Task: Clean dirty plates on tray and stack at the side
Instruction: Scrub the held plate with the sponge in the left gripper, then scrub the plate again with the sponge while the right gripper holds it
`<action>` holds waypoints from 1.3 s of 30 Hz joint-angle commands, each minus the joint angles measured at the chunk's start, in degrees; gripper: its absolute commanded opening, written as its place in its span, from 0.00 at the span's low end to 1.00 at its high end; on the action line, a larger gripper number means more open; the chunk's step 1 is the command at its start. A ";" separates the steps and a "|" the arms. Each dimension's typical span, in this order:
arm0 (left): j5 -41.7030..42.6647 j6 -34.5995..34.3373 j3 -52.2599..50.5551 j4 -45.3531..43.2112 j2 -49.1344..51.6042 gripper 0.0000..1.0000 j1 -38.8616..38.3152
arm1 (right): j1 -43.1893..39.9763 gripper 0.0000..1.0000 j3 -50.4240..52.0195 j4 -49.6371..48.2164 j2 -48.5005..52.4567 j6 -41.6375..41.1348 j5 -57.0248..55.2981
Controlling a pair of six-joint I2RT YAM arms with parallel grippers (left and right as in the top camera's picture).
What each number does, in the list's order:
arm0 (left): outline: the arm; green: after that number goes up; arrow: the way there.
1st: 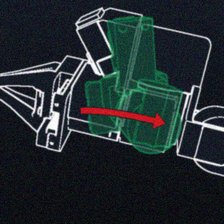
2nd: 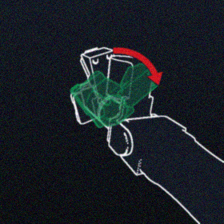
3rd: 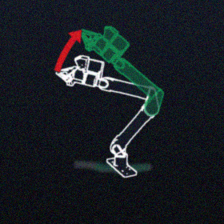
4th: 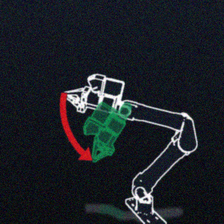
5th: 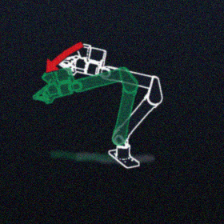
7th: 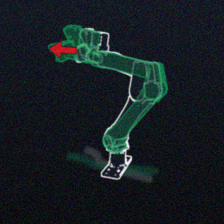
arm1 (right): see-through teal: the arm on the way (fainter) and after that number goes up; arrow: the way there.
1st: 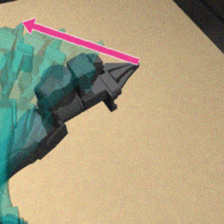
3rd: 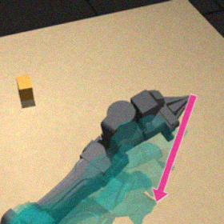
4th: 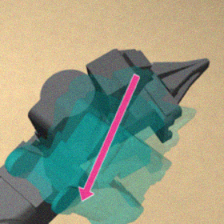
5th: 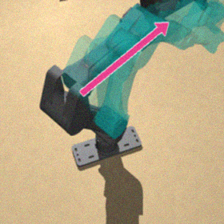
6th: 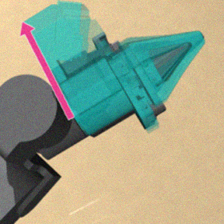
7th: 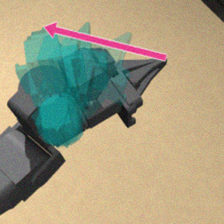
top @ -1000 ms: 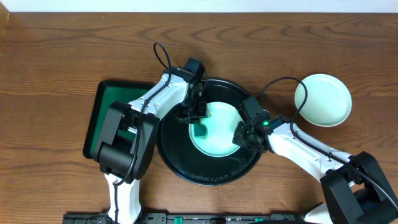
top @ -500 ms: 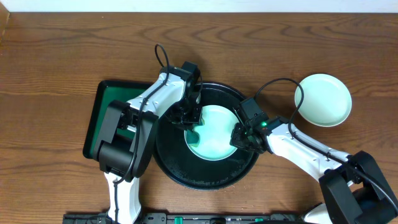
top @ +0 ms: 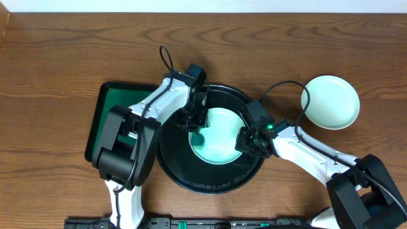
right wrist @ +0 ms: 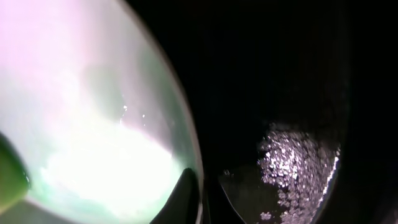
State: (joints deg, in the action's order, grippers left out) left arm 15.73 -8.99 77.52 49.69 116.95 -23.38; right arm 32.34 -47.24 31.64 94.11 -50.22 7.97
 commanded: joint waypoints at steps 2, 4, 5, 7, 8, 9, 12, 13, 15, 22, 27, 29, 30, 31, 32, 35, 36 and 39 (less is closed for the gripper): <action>-22.58 -0.68 -1.77 -8.96 7.23 0.07 3.26 | -0.42 0.01 4.17 4.37 2.86 1.42 -7.23; -24.44 -0.48 -1.01 -9.92 6.99 0.07 2.71 | -0.42 0.01 4.17 4.42 2.86 1.42 -7.23; -25.42 -0.50 -0.61 -10.25 6.73 0.07 2.38 | -0.42 0.01 4.17 4.42 2.86 1.42 -7.23; -27.30 -0.50 0.28 -10.82 6.27 0.07 1.77 | -0.42 0.01 4.17 4.48 2.86 1.42 -7.08; -28.37 -0.52 0.70 -11.04 5.97 0.07 1.51 | -0.42 0.01 4.17 4.48 2.86 1.42 -7.06; -29.27 -0.52 1.03 -11.30 5.60 0.07 1.22 | -0.42 0.01 4.17 4.48 2.86 1.42 -7.04; -30.84 0.00 1.95 -12.61 3.74 0.07 0.46 | -0.42 0.01 4.17 4.39 2.86 1.42 -7.04; -30.86 0.42 2.19 -12.94 3.15 0.07 0.28 | -0.42 0.01 4.17 4.39 2.86 1.42 -7.04; -31.04 1.03 2.47 -14.08 1.44 0.07 -0.11 | -0.42 0.01 4.17 4.39 2.86 1.42 -7.04; -31.52 1.05 2.51 -17.16 -5.64 0.07 -0.94 | -0.42 0.01 4.17 4.37 2.86 1.42 -6.99; -31.43 4.33 2.51 -18.38 -9.14 0.07 -1.14 | -0.52 0.01 4.17 4.11 2.86 1.42 -6.40; -31.17 5.86 2.51 -18.62 -9.81 0.07 -1.55 | -0.63 0.01 4.17 3.85 2.86 1.42 -6.40; -30.16 7.02 2.49 -18.60 -9.92 0.07 -1.84 | -0.63 0.01 4.17 3.65 2.86 1.42 -6.40; -29.05 7.37 2.49 -18.53 -9.92 0.07 -2.10 | -0.63 0.01 4.17 3.45 2.86 1.42 -6.38; -27.71 7.50 2.43 -18.38 -9.90 0.07 -2.32 | -0.63 0.01 4.17 3.28 2.86 1.42 -6.29; -24.02 7.23 2.32 -18.29 -9.90 0.07 -3.19 | -1.03 0.01 4.17 3.34 2.86 1.42 -6.14; -22.67 7.21 2.32 -18.25 -9.90 0.07 -3.61 | -1.07 0.01 4.17 3.34 2.86 1.42 -6.16; -19.04 7.23 2.32 -16.74 -9.90 0.07 -4.92 | -1.09 0.01 4.17 3.32 2.86 1.42 -6.14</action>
State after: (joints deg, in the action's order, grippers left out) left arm -7.70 -2.74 79.00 31.97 107.68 -27.31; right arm 32.08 -47.20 31.94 94.06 -50.04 8.60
